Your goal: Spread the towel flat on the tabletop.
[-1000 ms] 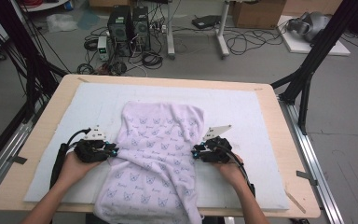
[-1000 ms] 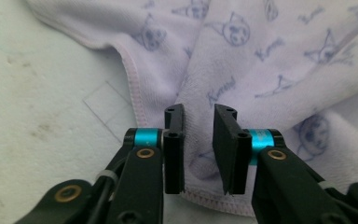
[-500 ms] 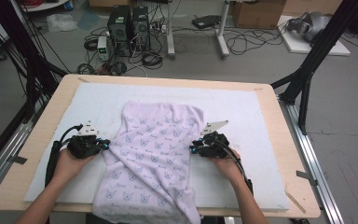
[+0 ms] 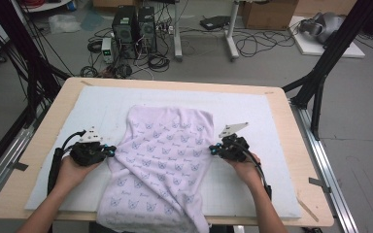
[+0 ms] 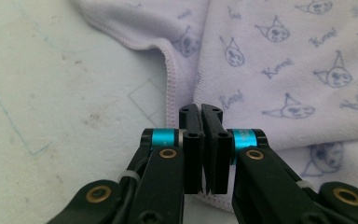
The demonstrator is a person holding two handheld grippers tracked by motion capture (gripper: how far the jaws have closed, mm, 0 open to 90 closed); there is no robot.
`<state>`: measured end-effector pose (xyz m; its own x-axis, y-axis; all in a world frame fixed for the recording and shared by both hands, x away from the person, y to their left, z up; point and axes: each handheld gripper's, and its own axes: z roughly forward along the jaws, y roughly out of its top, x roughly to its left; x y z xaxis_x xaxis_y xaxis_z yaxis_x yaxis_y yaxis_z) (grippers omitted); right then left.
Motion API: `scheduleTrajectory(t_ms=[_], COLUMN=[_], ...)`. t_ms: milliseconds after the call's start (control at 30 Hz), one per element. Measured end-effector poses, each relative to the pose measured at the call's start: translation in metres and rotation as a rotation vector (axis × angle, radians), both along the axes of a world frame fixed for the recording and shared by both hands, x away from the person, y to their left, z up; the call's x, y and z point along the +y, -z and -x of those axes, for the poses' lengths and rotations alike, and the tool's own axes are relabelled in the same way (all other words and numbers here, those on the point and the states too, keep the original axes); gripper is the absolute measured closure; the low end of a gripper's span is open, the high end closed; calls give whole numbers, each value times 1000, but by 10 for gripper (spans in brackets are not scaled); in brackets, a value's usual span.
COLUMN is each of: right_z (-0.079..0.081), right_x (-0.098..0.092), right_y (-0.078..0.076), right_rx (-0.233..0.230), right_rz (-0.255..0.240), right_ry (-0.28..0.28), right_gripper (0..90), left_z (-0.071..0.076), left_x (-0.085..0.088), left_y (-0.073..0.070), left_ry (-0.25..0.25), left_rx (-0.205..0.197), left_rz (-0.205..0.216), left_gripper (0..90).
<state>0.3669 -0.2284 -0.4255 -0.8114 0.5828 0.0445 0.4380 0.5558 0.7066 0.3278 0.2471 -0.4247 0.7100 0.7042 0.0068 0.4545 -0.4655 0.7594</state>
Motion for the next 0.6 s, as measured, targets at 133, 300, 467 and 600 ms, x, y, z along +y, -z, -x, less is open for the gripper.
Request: scheduleTrajectory(t_ms=[133,300,467,600], right_z=[9,36,48,47], right_x=[3,15,27,28], right_y=[-8,-4,11,17], right_rx=[-7,-8,33,41], right_rz=[-42,-21,-1,-30], right_ry=[-33,-129,-182,-168], right_gripper=[803,765,710,822], left_z=[7,28,32,33], left_x=[3,11,5,-2], left_y=[-5,-4,13,19], left_ry=[27,81,139,136], left_rx=[-11,-13,69,44], left_rz=[39,63,34,25], left_gripper=[712,693,717,735])
